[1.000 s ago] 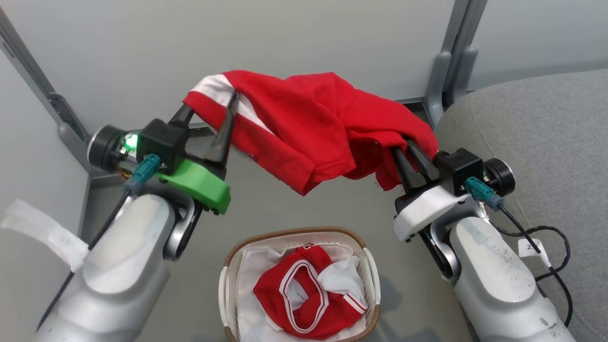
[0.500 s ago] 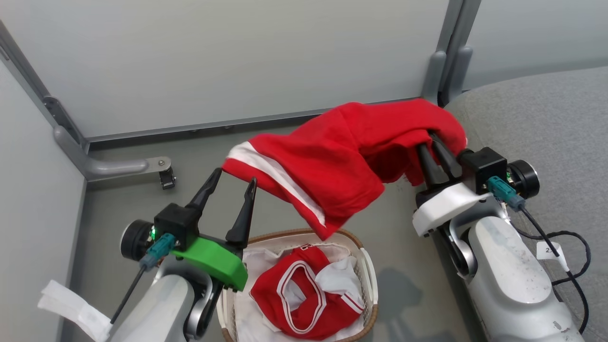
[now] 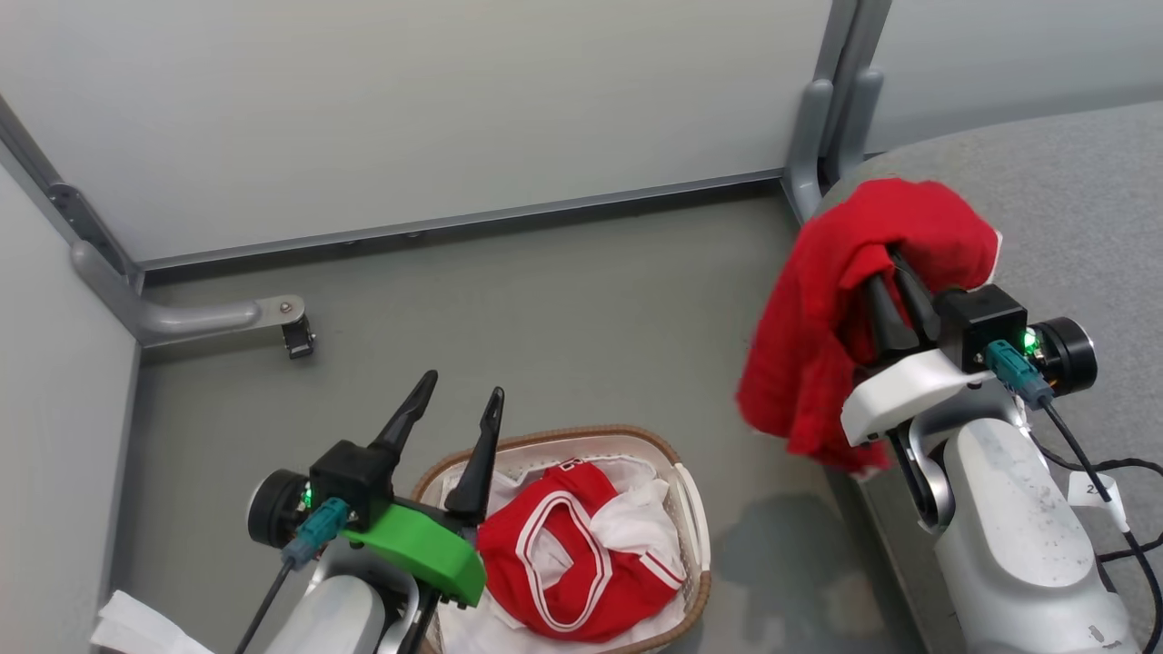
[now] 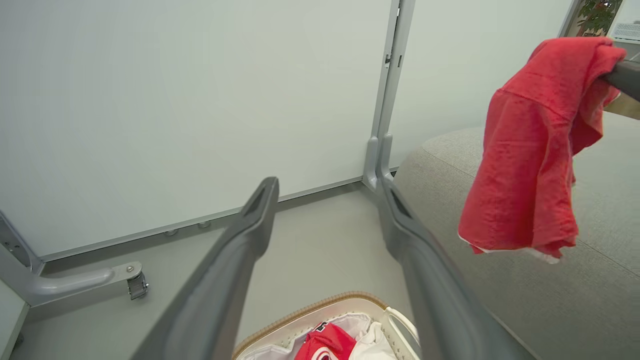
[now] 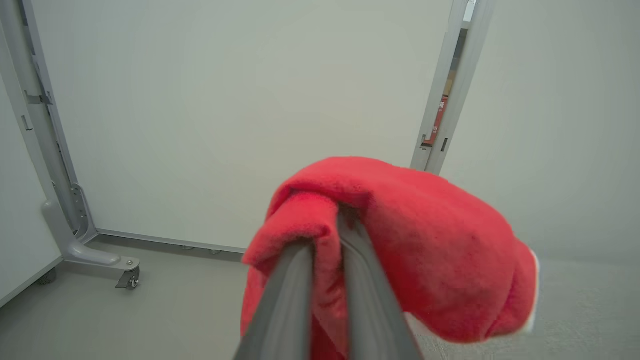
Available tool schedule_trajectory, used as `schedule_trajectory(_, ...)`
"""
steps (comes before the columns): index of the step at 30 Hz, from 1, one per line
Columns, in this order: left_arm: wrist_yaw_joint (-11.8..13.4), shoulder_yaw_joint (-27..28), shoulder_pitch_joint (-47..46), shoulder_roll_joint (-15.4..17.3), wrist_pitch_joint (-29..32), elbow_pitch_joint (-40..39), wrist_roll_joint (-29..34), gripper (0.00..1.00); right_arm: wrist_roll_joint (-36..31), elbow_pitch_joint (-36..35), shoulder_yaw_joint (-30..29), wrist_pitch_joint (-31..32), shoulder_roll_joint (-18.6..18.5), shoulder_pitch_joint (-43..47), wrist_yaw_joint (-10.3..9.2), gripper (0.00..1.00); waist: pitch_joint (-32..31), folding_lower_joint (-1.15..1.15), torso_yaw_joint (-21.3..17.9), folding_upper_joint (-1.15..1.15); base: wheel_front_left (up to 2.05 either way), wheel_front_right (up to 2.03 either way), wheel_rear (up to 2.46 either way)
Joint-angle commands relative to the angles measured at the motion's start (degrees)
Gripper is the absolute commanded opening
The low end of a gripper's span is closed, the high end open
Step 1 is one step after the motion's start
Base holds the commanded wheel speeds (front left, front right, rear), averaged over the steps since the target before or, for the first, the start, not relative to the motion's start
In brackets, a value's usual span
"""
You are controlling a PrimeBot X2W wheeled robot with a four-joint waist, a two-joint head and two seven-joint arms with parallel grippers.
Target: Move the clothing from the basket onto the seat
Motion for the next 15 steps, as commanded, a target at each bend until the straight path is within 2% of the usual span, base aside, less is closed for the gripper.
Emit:
schedule_trajectory(1, -0.5, 0.2, 1.3, -0.3, -0.2, -0.2, 0.5, 1.00, -0.6, -0.3, -0.3, -0.3, -0.2, 1.0, -0.04, 0.00, 0.2, 0.00, -0.6, 0.00, 0.00, 0.00, 0.00)
schedule_trajectory(9, -1.7, 1.0, 2.7, -1.9, -0.2, -0.7, 3.5, 1.00, -1.0, -1.3, -1.4, -0.3, -0.2, 1.3, -0.04, 0.00, 1.5, 0.00, -3.7, 0.00, 0.00, 0.00, 0.00)
schedule_trajectory(15, -2.4, 1.6, 1.9, -2.5, -0.2, -1.1, 5.2, 1.00, -0.9, -2.4, -1.8, -0.3, -0.2, -0.1, -0.04, 0.00, 3.8, 0.00, -8.0, 0.00, 0.00, 0.00, 0.00)
